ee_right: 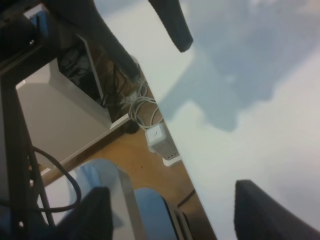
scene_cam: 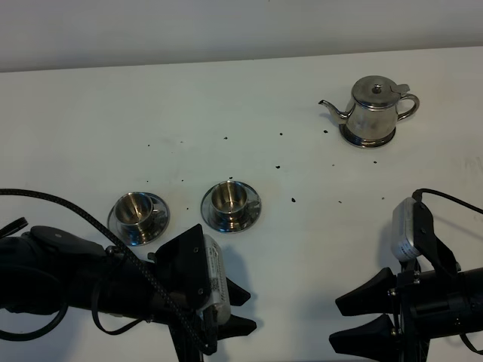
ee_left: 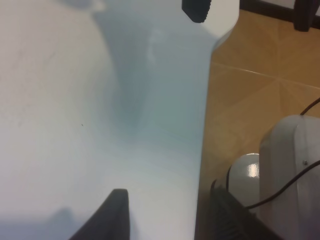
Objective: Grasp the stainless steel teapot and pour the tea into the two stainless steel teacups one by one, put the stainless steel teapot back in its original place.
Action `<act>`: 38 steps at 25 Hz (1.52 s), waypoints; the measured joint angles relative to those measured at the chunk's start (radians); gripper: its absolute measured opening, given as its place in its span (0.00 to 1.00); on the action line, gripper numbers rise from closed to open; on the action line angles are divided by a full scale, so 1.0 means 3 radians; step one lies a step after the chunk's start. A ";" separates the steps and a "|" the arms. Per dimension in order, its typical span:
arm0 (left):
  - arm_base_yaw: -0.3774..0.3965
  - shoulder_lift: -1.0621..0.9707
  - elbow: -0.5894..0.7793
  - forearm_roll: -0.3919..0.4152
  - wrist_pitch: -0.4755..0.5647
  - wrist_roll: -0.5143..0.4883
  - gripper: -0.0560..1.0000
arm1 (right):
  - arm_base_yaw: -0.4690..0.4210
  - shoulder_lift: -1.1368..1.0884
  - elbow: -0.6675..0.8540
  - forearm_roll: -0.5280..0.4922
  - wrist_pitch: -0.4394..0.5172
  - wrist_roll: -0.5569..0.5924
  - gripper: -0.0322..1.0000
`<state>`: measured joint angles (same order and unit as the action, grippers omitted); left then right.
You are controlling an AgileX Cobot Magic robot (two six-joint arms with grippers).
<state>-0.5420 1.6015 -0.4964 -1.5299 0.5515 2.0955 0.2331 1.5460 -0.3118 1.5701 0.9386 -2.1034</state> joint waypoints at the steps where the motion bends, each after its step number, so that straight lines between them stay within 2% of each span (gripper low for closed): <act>1: 0.0000 0.0000 0.0000 0.0000 0.0000 0.0000 0.44 | 0.0000 0.0000 0.0000 0.0000 0.0000 0.0000 0.53; 11: 0.0000 -0.0014 0.0000 -0.0043 -0.0021 0.0007 0.44 | 0.0000 0.0000 0.0000 0.0003 0.0000 0.0000 0.53; 15: 0.0000 -0.0236 0.0003 -0.0347 -0.0203 -0.0010 0.44 | 0.0000 0.0000 0.0000 0.0012 -0.0003 0.0000 0.53; 19: 0.0000 -0.0727 0.0003 -0.0761 -0.0607 -0.0098 0.44 | 0.0000 0.0000 0.0000 0.0061 -0.0017 0.0000 0.53; 22: 0.0000 -0.1135 0.0003 -0.0808 -0.1016 -0.0429 0.44 | 0.0000 0.0000 0.0000 0.0150 -0.0047 0.0000 0.53; 26: 0.0000 -0.1637 0.0003 -0.0808 -0.1636 -0.1212 0.44 | 0.0000 0.0000 0.0000 0.0345 -0.0075 0.0000 0.53; 29: 0.0000 -0.1947 0.0003 -0.0808 -0.1838 -0.1730 0.44 | 0.0000 0.0000 0.0000 0.0401 -0.0075 0.0000 0.53; 32: 0.0000 -0.2188 -0.0047 -0.0808 -0.1786 -0.2147 0.44 | 0.0000 0.0000 0.0000 0.0408 -0.0077 0.0000 0.53; 35: 0.0000 -0.2320 -0.0112 -0.0779 -0.1449 -0.2519 0.44 | 0.0000 0.0000 0.0000 0.0408 -0.0077 0.0000 0.53; 36: 0.0000 -0.2341 -0.0130 -0.0725 -0.1285 -0.2670 0.44 | 0.0000 0.0000 0.0000 0.0408 -0.0077 0.0000 0.53; 38: 0.0000 -0.2357 -0.0193 -0.0418 -0.0932 -0.3026 0.44 | 0.0000 0.0000 0.0000 0.0408 -0.0078 0.0000 0.53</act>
<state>-0.5420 0.8945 -0.5542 -1.6554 0.2718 1.1878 0.2331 1.5460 -0.3118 1.6925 0.9151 -2.1034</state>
